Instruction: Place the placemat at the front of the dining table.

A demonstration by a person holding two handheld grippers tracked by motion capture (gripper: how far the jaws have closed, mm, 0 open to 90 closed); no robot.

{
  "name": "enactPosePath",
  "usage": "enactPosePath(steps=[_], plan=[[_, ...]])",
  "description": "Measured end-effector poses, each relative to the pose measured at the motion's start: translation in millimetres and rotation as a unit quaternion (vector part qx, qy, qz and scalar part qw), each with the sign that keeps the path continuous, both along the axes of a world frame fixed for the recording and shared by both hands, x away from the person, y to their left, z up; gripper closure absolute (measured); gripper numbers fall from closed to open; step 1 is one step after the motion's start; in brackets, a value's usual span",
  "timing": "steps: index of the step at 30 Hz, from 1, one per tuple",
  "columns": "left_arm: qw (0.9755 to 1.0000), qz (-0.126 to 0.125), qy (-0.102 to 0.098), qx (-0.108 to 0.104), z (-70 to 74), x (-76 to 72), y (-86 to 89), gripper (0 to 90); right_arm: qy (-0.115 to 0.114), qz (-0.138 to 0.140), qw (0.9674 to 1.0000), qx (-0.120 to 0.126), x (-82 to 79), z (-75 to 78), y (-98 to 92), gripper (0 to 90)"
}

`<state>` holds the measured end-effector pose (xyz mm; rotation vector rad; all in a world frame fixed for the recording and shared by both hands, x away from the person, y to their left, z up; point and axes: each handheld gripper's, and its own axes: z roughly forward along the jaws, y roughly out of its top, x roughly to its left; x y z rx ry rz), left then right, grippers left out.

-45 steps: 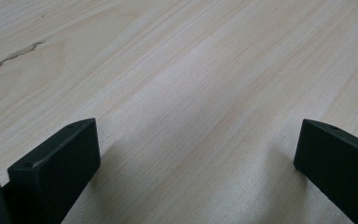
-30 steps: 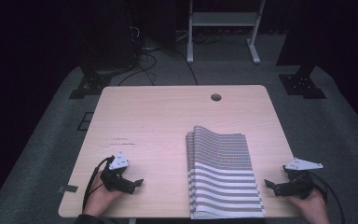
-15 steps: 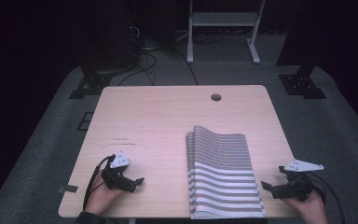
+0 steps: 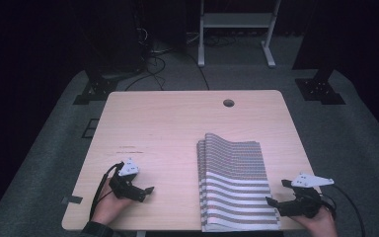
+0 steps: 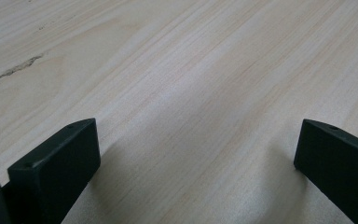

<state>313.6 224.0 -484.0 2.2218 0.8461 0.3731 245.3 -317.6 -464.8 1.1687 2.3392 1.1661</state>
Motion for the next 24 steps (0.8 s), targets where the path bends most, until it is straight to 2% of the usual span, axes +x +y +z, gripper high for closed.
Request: enactPosePath(steps=[5,9,16,19,24], plan=[[1.0000,-0.001,0.000,0.000,0.0,0.4,-0.2,0.0,-0.002,0.010,0.9999,0.002,0.7,0.9,7.8,13.0],[1.0000,0.000,0.000,0.000,0.0,0.1,-0.4,0.0,-0.001,0.021,0.9997,-0.010,2.1,-0.7,16.6,13.6],[1.0000,0.000,0.000,0.000,0.0,-0.1,-0.5,0.0,0.000,0.042,0.9987,-0.029,0.6,-5.7,25.0,21.8],[1.0000,0.000,0.000,0.000,0.0,0.0,-0.4,0.0,0.001,0.049,0.9982,-0.034,-0.1,-6.9,27.1,22.6],[1.0000,0.000,0.000,0.000,0.0,0.0,-0.5,0.0,0.012,0.068,0.9965,-0.047,-1.7,-11.7,33.4,25.6]])
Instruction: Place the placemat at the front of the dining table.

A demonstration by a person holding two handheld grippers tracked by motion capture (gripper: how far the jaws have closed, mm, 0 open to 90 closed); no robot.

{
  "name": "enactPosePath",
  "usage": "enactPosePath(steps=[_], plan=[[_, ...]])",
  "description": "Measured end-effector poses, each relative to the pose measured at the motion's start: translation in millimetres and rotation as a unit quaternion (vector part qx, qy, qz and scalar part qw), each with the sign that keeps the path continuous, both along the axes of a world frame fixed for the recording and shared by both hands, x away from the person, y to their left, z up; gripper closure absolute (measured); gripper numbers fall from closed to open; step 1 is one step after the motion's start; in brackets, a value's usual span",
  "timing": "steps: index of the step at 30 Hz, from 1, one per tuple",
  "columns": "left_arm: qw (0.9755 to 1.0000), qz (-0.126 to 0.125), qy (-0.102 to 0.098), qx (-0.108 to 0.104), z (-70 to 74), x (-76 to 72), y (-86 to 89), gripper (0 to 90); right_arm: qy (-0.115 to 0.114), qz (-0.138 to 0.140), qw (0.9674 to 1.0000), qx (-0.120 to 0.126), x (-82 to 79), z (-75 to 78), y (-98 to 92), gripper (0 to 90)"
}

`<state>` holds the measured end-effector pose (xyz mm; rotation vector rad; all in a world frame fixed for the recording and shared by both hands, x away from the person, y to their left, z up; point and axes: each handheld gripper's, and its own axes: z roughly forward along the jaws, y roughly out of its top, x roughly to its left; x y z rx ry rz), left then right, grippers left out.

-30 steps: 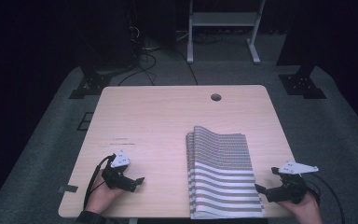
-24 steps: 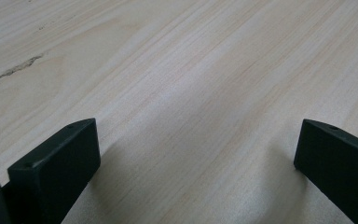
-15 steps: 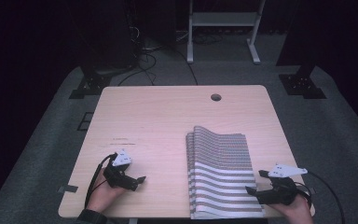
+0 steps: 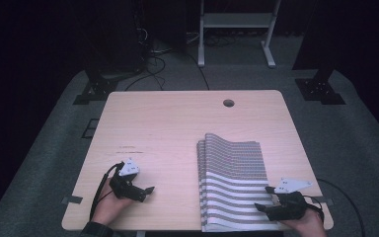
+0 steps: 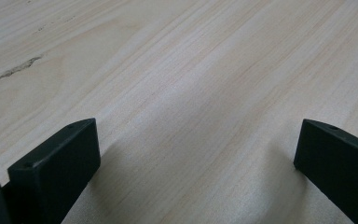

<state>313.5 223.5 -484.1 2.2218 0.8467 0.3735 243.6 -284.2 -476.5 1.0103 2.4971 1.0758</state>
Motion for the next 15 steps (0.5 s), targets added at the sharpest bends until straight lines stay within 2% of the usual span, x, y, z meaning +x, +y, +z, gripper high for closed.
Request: enactPosePath(steps=[4,7,8,9,12,13,14,15], plan=[[1.0000,0.000,0.000,0.000,0.0,0.0,0.0,0.0,-0.017,-0.004,0.9998,-0.010,-2.6,-0.8,0.7,31.1],[1.0000,0.000,0.000,0.000,0.0,0.0,0.0,0.0,-0.018,-0.005,0.9998,-0.011,-3.0,-1.0,0.9,31.8],[1.0000,0.000,0.000,0.000,0.0,0.0,0.0,0.0,-0.018,-0.005,0.9997,-0.012,-3.3,-0.8,1.1,35.1],[1.0000,0.000,0.000,0.000,0.0,0.0,0.0,0.0,-0.022,-0.002,0.9997,-0.011,-4.4,-0.3,0.8,45.0],[1.0000,0.000,0.000,0.000,0.0,0.0,0.0,0.0,-0.021,0.003,0.9997,-0.008,-5.3,0.0,0.7,48.0],[1.0000,0.000,0.000,0.000,0.0,0.0,0.0,0.0,-0.020,0.002,0.9998,-0.006,-5.1,0.0,0.6,51.6],[1.0000,0.000,0.000,0.000,0.0,0.0,0.0,0.0,-0.022,0.000,0.9997,-0.005,-5.2,0.5,-0.4,62.8],[1.0000,0.000,0.000,0.000,0.0,0.0,0.0,0.0,-0.026,-0.008,0.9996,-0.008,-5.4,0.5,-0.4,63.8]])
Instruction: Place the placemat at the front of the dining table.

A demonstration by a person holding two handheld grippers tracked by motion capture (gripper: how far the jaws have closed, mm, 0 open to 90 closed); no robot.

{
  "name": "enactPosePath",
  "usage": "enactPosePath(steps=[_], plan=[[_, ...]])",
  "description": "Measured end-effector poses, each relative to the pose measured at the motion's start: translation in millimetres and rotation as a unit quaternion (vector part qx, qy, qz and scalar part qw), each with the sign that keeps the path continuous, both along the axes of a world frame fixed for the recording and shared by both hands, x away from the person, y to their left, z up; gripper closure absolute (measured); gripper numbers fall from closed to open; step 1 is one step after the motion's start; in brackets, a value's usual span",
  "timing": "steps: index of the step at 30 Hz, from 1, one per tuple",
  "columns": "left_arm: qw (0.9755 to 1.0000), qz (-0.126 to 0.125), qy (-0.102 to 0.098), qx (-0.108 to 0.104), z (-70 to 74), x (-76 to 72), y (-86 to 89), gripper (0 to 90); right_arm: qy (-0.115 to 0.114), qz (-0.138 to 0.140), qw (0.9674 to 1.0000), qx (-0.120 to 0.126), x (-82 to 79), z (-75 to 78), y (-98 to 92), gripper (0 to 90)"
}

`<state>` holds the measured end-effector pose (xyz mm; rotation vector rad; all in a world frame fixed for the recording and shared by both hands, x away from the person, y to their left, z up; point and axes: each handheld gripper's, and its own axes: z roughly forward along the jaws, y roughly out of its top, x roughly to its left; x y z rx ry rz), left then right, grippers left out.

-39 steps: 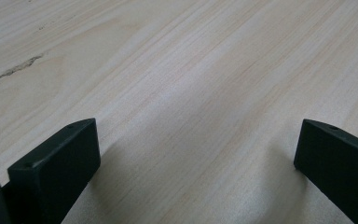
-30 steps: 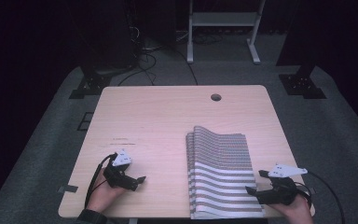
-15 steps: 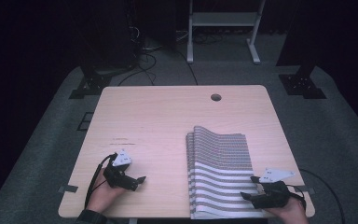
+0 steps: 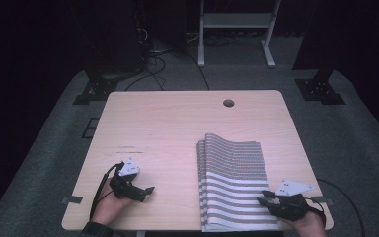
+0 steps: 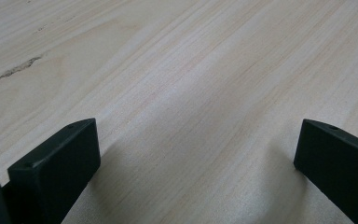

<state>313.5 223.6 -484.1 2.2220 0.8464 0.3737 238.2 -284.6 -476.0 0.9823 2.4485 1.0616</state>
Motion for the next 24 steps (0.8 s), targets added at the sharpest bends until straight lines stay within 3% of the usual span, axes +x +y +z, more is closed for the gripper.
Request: enactPosePath(steps=[3,9,10,15,16,17,18,21,24], plan=[[1.0000,0.000,0.000,0.000,0.0,0.0,0.0,0.0,0.004,0.000,1.0000,0.002,1.1,0.0,-0.5,64.9],[1.0000,0.001,0.000,0.000,0.0,-0.2,-0.1,0.0,0.000,-0.004,1.0000,0.001,0.5,0.0,1.3,82.6],[1.0000,0.001,0.000,0.000,0.0,-0.2,-0.1,0.0,-0.009,-0.010,0.9999,-0.005,0.1,-0.7,1.6,83.5],[1.0000,0.001,0.000,0.000,0.0,-0.2,-0.1,0.0,0.001,-0.013,0.9999,0.001,1.3,-0.4,1.3,84.3],[1.0000,0.001,0.000,0.000,0.0,-0.2,-0.1,0.0,0.004,-0.013,0.9999,0.002,1.8,0.1,0.9,77.8],[1.0000,0.001,0.000,0.000,0.0,-0.3,0.0,0.0,0.009,-0.014,0.9999,0.004,2.5,1.2,-0.1,63.8],[1.0000,0.000,0.000,0.000,0.0,-0.5,0.1,0.0,0.029,-0.013,0.9994,0.016,3.8,2.5,-1.8,55.7],[1.0000,0.001,0.000,0.000,0.1,-0.6,0.1,0.0,0.039,-0.017,0.9989,0.020,-2.1,2.7,-2.8,39.4],[1.0000,0.000,0.000,0.000,0.1,-0.6,0.1,0.0,0.035,-0.017,0.9992,-0.002,-12.0,1.4,0.8,25.2]])
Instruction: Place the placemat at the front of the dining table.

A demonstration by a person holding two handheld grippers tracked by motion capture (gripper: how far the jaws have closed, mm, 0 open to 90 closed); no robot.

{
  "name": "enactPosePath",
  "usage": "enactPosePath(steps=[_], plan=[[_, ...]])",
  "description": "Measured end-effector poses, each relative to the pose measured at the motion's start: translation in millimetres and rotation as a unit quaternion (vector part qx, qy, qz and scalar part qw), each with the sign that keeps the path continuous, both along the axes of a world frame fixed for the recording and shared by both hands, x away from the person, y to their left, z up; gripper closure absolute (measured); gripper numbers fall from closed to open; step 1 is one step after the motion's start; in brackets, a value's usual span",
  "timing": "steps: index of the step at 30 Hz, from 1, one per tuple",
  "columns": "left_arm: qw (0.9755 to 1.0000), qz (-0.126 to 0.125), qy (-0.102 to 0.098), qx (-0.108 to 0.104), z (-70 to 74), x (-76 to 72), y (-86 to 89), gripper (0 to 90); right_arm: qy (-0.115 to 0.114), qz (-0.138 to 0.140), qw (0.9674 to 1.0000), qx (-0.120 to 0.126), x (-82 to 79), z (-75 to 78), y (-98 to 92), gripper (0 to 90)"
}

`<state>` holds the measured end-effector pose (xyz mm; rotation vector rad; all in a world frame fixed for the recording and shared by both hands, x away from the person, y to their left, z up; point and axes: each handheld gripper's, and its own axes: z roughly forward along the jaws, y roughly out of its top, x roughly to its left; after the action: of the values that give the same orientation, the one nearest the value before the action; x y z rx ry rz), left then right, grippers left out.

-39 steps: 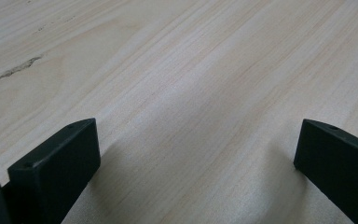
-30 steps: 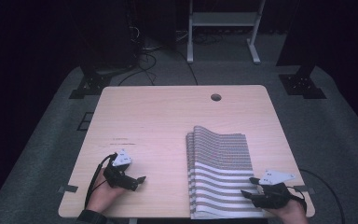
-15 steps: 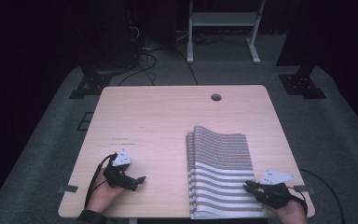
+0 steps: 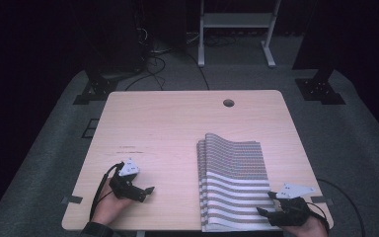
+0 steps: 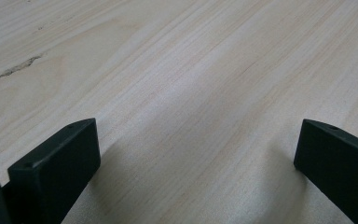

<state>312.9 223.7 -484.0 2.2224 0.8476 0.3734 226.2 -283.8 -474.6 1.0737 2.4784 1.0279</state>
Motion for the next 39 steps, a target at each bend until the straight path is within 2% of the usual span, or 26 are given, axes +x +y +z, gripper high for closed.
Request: enactPosePath(steps=[1,3,9,11,13,15,16,22,26,39], plan=[[1.0000,0.000,0.000,0.000,0.0,0.0,0.0,0.0,0.000,0.001,1.0000,-0.009,-2.0,-0.7,1.1,22.0],[1.0000,0.000,0.000,0.000,0.1,0.0,0.0,0.0,0.000,-0.006,0.9999,-0.009,-3.4,-2.2,1.4,21.1],[1.0000,0.000,0.000,0.000,0.0,0.0,0.0,0.0,0.002,-0.010,0.9999,-0.005,-3.7,-1.7,-0.2,28.9],[1.0000,0.000,0.000,0.000,0.0,0.0,0.0,0.0,0.000,-0.008,1.0000,-0.005,-3.8,-0.8,-1.4,34.4],[1.0000,0.000,0.000,0.000,0.0,0.0,0.0,0.0,-0.007,-0.010,0.9999,-0.004,-4.1,0.0,-3.1,44.9],[1.0000,0.000,0.000,0.000,0.0,0.0,0.0,0.0,-0.011,-0.012,0.9999,-0.004,-4.0,0.7,-4.4,49.9],[1.0000,0.000,0.000,0.000,0.0,0.0,0.0,0.0,-0.015,-0.016,0.9997,-0.006,-4.2,1.0,-4.6,57.3],[1.0000,0.000,0.000,0.000,0.0,0.0,0.0,0.0,-0.023,-0.027,0.9992,-0.017,-0.8,3.5,-5.5,79.9],[1.0000,0.000,0.000,0.000,0.0,0.1,0.0,0.0,-0.021,-0.028,0.9992,-0.017,1.0,4.2,-4.2,83.0],[1.0000,0.000,0.000,0.000,0.0,0.1,0.0,0.0,-0.020,-0.067,0.9975,-0.007,17.0,6.5,-12.9,84.0]])
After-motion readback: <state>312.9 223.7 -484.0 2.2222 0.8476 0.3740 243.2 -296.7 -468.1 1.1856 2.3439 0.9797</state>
